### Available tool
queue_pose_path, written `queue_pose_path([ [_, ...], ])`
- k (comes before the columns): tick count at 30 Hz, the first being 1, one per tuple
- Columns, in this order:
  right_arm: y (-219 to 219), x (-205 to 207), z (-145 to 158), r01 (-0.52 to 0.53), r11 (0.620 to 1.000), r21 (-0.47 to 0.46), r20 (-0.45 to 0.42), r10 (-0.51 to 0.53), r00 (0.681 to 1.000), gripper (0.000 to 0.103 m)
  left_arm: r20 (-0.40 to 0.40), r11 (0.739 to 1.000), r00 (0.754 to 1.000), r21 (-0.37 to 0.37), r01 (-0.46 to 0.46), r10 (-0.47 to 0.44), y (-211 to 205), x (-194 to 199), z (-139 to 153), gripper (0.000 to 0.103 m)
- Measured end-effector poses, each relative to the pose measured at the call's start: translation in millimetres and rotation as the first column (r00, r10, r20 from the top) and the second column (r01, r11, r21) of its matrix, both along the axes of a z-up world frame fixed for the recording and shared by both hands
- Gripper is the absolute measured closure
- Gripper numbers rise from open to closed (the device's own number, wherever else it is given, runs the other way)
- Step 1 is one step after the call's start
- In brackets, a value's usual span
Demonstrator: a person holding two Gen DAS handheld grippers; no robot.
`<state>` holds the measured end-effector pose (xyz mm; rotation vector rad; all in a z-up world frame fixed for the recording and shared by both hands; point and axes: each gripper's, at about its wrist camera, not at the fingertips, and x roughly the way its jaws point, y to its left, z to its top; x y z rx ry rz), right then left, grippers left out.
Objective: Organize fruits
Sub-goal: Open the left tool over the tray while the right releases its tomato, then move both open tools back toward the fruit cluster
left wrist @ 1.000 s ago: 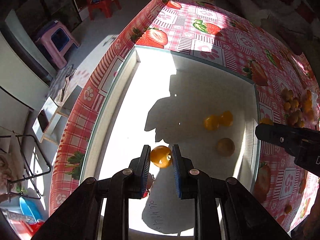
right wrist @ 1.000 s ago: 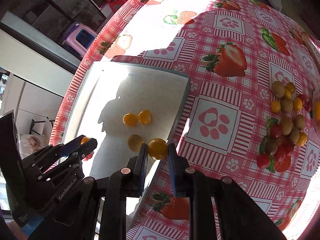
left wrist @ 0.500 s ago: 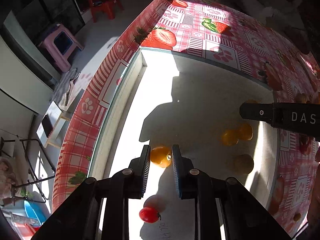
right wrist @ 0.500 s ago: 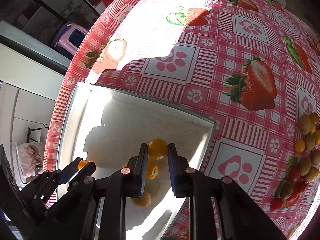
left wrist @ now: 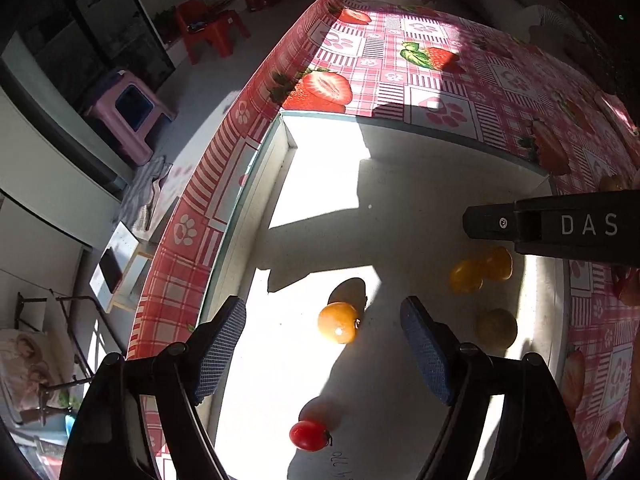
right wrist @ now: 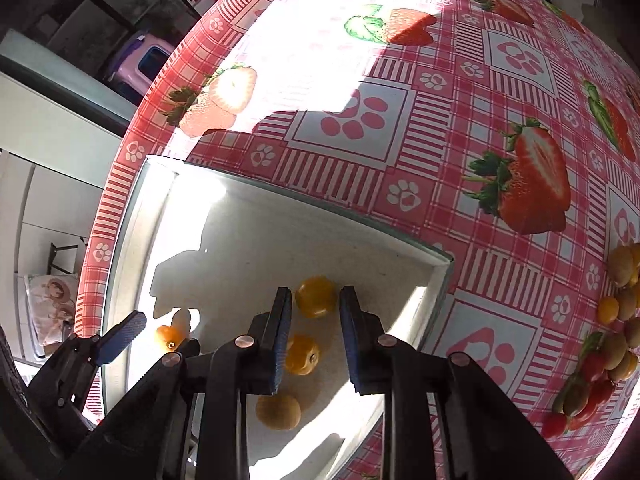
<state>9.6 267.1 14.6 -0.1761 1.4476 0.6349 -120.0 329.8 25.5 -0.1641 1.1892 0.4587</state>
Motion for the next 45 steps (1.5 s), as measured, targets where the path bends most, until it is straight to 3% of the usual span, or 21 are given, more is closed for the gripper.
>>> queue_pose_path([
  [2, -2.0, 1.3, 3.9, 0.008, 1.000, 0.007, 0.007, -0.008, 1.000, 0.046, -0.022, 1.000, 1.000, -0.008, 0.008, -0.009, -1.0, 1.4, -2.0, 0.022],
  [8, -17.1, 5.4, 28.4, 0.045, 0.995, 0.085, 0.014, -0.046, 0.999, 0.029, -0.029, 0.999, 0.999, -0.011, 0.032, -0.032, -11.1, 1.1, 2.4, 0.022],
  [16, -72.2, -0.3, 56.7, 0.133, 0.984, 0.121, 0.048, -0.140, 0.989, 0.029, -0.006, 0.994, 0.994, 0.003, 0.112, -0.112, -44.2, 9.9, 21.0, 0.022],
  [27, -196.5, -16.0, 60.6, 0.289, 0.957, 0.021, 0.079, -0.290, 0.954, 0.029, 0.029, 0.959, 0.959, -0.028, 0.281, -0.280, -122.9, 34.4, 39.8, 0.022],
  [35, -274.2, -17.0, 49.4, 0.406, 0.913, -0.039, 0.086, -0.401, 0.912, 0.029, 0.005, 0.917, 0.920, -0.079, 0.392, -0.393, -186.7, 49.7, 24.4, 0.022],
  [45, -313.2, 1.1, 29.8, 0.450, 0.892, -0.054, 0.097, -0.443, 0.891, 0.031, -0.011, 0.893, 0.896, -0.090, 0.441, -0.443, -231.0, 76.1, 2.5, 0.022],
])
